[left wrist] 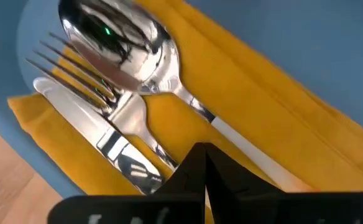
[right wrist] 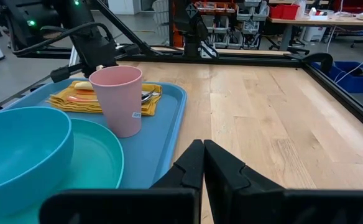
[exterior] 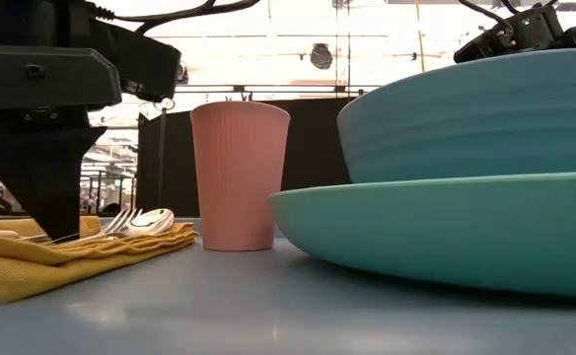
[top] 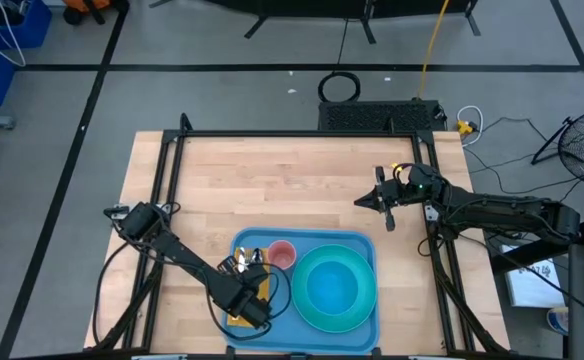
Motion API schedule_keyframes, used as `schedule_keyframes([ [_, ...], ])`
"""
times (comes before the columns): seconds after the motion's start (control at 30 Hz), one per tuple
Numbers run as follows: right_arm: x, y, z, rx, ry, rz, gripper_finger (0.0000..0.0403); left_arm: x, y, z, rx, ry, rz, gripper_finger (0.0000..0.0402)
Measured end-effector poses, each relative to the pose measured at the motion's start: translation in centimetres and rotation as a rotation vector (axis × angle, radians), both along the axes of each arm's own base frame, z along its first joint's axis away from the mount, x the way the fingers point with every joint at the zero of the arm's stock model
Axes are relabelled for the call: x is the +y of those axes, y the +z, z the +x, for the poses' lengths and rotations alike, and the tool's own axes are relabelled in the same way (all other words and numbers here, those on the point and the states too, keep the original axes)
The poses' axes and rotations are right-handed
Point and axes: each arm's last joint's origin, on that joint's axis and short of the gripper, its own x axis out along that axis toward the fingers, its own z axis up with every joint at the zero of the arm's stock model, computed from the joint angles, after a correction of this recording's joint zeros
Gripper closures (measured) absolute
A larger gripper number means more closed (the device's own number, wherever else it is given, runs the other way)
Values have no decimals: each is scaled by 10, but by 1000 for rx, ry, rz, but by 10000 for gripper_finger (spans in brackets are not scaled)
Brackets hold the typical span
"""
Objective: Set up tray
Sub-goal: Adjust the orange fork, then return to Home Position
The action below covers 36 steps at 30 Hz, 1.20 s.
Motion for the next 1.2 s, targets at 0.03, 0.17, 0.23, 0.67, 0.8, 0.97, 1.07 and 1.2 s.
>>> schedule_keyframes([
  [0.03, 0, 0, 0, 0, 0, 0, 399, 0, 1, 1, -7, -2, 7, 401],
  [0.17, 0, 0, 0, 0, 0, 0, 399, -3, 12, 8, -71, -49, 48, 401],
  [0.23, 0, 0, 0, -1, 1, -5, 399, -7, 20, 13, -112, -114, 89, 401],
  [0.67, 3, 5, -2, -47, 62, -53, 399, -3, 73, -39, -387, -205, 303, 401],
  [0.8, 3, 5, -3, -51, 65, -71, 399, 7, 64, -68, -412, -179, 316, 401],
  [0.97, 5, 9, -5, -82, 110, -90, 400, 22, 58, -95, -614, -256, 472, 401],
  [1.07, 7, 13, -7, -114, 147, -110, 402, 39, 57, -108, -697, -285, 473, 401],
  [1.2, 8, 16, -9, -141, 148, -145, 402, 73, 53, -116, -749, -350, 385, 401],
])
